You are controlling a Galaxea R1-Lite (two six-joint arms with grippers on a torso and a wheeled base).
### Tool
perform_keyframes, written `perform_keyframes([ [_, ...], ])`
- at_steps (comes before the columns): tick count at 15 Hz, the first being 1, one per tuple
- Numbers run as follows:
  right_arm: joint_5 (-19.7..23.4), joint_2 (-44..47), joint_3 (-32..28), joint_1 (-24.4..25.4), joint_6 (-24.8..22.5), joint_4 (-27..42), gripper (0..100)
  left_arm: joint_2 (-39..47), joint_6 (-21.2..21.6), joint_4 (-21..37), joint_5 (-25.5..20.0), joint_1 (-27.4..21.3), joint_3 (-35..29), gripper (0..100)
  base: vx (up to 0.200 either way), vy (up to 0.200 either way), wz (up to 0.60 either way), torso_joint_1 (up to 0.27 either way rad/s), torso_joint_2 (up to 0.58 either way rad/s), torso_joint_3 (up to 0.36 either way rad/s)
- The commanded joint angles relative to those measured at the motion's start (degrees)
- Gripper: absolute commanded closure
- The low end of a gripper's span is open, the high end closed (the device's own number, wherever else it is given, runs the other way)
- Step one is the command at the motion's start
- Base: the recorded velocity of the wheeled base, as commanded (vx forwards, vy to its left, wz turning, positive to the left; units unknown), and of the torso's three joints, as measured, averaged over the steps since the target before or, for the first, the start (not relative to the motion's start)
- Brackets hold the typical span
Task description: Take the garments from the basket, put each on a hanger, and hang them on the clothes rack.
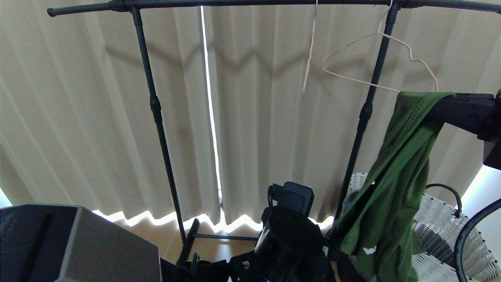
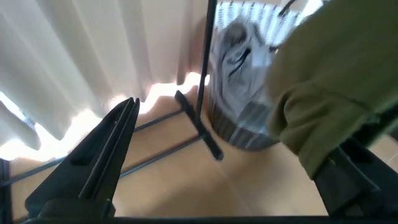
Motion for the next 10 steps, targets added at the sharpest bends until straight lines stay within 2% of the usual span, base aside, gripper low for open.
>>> perform_keyframes([
  [1,0.03,-0.32,-0.01,0.01,0.02,-0.08,100,0.11,-0.12,-0.18,0.03,0.00,0.83,0,0.000,0.000,0.00,0.000,0.00,0.000],
  [2,-0.06,-0.32,-0.01,0.01,0.02,-0.08,100,-0.07,-0.21,-0.18,0.11,-0.08,1.09,0,0.000,0.000,0.00,0.000,0.00,0.000],
  [3,-0.06,-0.32,0.08,0.01,0.02,-0.08,100,-0.42,-0.21,-0.18,0.03,-0.08,2.24,100,0.000,0.000,0.00,0.000,0.00,0.000],
  [7,-0.14,0.03,0.08,0.01,0.02,-0.08,100,-4.72,-0.03,-1.32,0.20,-0.26,8.83,100,0.000,0.000,0.00,0.000,0.00,0.000],
  [9,-0.14,0.12,0.08,0.01,0.02,-0.08,100,-7.98,1.73,-11.43,0.29,-0.26,17.88,100,0.000,0.000,0.00,0.000,0.00,0.000],
  [10,-0.14,0.20,0.08,0.01,0.02,-0.08,100,-10.17,4.45,-15.30,0.29,-0.17,22.27,100,0.000,0.000,0.00,0.000,0.00,0.000],
])
